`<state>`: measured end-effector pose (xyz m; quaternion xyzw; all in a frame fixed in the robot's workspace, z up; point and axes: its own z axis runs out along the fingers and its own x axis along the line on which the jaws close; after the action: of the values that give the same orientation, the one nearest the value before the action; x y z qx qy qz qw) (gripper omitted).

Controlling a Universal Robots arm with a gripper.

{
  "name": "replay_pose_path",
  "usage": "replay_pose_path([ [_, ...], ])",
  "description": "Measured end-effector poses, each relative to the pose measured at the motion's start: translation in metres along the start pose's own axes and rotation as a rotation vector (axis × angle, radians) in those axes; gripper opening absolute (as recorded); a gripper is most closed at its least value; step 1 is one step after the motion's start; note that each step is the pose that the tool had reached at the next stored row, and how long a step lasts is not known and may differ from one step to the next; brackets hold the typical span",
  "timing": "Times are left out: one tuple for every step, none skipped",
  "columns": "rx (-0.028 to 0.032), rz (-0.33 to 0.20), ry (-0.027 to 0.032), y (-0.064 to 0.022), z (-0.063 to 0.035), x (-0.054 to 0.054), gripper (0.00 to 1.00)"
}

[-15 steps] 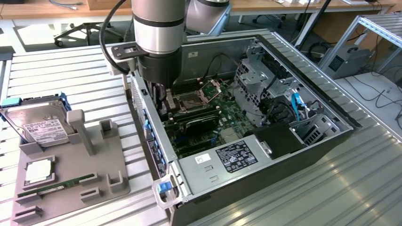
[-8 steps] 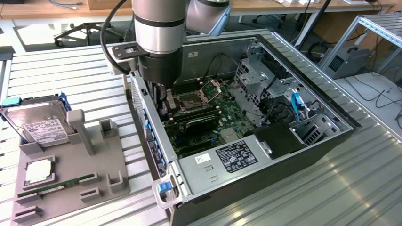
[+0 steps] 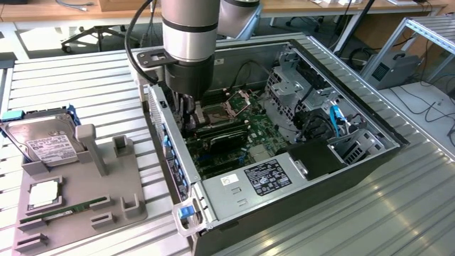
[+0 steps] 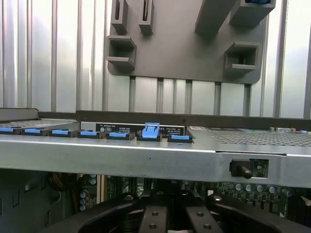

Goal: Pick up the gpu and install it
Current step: 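Press down on the gpu until it lock into place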

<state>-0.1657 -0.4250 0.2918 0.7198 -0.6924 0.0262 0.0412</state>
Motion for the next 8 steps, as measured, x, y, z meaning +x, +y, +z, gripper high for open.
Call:
replay_pose_path([
  [-0.0011,0.000,0.0001,-0.0008,0.0012,-0.0001,0.11],
  [-0.0020,0.000,0.0001,-0.0016,0.0021,-0.0001,0.11],
  [-0.0034,0.000,0.0001,-0.0031,0.0033,0.0000,0.11],
  [-0.0054,0.000,0.0000,-0.0059,0.0050,0.0001,0.11],
  [-0.0061,0.000,0.0000,-0.0072,0.0056,0.0001,0.11],
  [-0.0068,-0.001,-0.0002,-0.0086,0.0062,0.0002,0.11],
  [-0.0072,-0.001,-0.0002,-0.0095,0.0067,0.0002,0.11],
  [-0.0075,-0.001,-0.0002,-0.0101,0.0072,0.0003,0.11],
])
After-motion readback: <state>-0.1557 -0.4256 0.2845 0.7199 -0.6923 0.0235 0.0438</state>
